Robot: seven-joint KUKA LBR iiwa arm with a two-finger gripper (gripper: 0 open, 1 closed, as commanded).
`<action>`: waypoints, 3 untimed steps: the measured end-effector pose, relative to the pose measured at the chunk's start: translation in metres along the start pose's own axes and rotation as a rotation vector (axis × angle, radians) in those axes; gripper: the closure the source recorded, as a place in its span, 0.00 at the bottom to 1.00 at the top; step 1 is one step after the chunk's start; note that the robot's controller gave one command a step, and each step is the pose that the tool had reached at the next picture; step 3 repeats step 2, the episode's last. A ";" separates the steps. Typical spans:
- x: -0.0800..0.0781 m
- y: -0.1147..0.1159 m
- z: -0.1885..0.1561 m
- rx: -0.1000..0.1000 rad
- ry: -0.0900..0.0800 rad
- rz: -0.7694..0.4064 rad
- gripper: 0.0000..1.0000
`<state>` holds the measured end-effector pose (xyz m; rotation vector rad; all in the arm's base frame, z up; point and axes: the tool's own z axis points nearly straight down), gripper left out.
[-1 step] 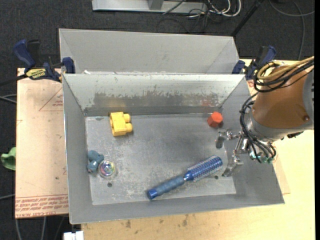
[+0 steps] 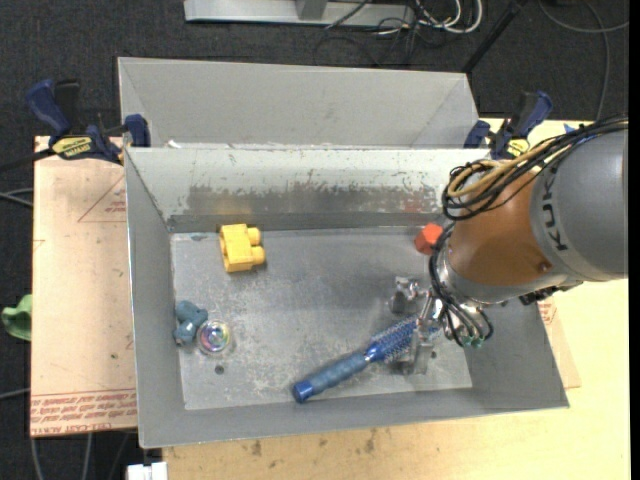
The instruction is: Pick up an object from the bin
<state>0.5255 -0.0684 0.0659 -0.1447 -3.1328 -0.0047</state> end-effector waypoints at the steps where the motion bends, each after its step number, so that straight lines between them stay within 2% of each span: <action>1: -0.001 -0.002 -0.003 0.002 -0.006 0.002 1.00; 2: 0.010 -0.026 -0.152 0.003 -0.015 0.067 1.00; 3: 0.010 -0.026 -0.152 0.003 -0.015 0.067 1.00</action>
Offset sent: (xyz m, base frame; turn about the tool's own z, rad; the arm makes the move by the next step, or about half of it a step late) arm 0.0000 0.0000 0.0000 0.0000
